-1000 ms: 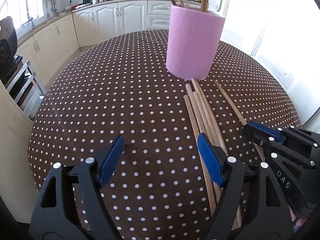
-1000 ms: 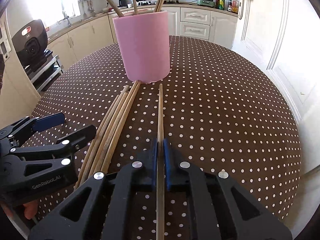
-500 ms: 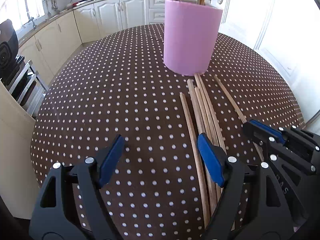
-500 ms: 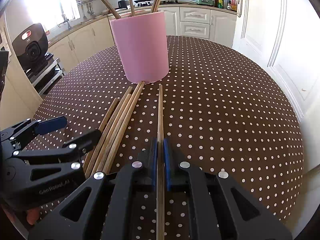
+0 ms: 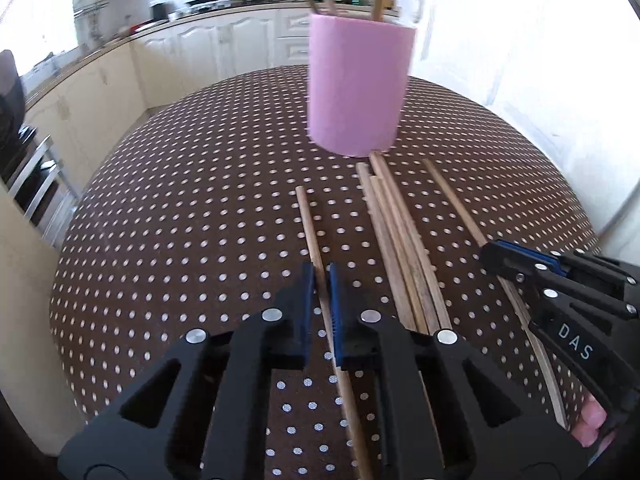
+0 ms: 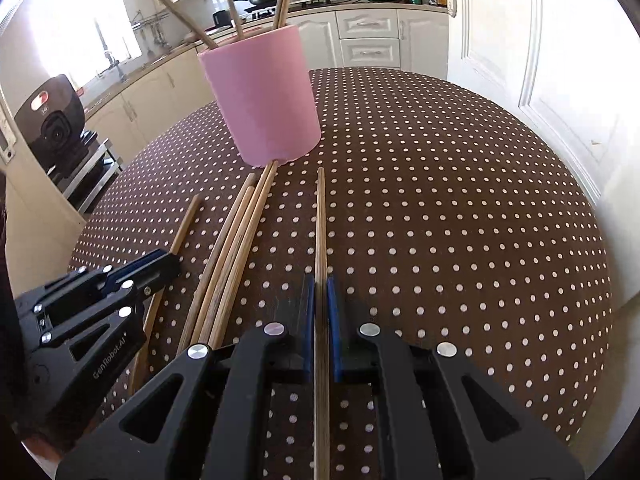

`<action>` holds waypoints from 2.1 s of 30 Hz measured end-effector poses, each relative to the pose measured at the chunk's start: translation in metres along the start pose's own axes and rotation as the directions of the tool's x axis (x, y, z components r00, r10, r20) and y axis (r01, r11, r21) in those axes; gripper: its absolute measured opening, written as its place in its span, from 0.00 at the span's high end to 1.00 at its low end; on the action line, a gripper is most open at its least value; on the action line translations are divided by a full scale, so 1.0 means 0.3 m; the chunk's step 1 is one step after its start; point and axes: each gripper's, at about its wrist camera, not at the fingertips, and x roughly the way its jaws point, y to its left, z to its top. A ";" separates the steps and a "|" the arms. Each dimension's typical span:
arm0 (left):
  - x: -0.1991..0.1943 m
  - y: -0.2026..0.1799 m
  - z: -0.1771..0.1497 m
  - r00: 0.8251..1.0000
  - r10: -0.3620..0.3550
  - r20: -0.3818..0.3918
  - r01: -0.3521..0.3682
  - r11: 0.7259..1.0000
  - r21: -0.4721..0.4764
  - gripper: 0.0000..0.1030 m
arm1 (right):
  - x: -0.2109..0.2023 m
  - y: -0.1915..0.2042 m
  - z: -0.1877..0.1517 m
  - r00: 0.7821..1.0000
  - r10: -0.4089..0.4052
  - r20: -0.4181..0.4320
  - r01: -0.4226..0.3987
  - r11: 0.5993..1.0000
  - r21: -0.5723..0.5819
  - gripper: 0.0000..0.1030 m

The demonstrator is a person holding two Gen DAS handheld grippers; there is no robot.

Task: Organize utensils
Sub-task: 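Lift both held chopsticks up over the pink cup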

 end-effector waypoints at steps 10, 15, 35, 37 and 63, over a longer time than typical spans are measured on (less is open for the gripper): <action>0.007 0.004 0.023 1.000 0.011 -0.019 -0.010 0.999 0.036 0.93 | 0.026 0.006 0.038 1.000 -0.021 -0.005 0.021 0.999 -0.030 0.93; 0.025 0.017 0.064 0.999 0.003 -0.041 -0.003 1.000 -0.009 0.94 | 0.043 0.015 0.055 0.999 -0.037 -0.004 0.037 0.999 -0.021 0.95; -0.090 0.065 0.154 0.991 -0.010 0.130 0.019 0.998 -0.068 0.94 | -0.109 -0.021 0.123 0.975 0.052 0.217 -0.059 0.998 0.025 0.95; -0.101 0.069 0.170 0.989 -0.013 0.150 0.024 0.997 -0.072 0.94 | -0.129 -0.020 0.135 0.969 0.055 0.243 -0.062 0.998 0.021 0.95; -0.266 0.050 0.363 0.927 -0.031 0.373 0.061 0.996 -0.068 0.94 | -0.297 0.044 0.324 0.869 0.093 0.486 -0.078 0.996 -0.052 0.95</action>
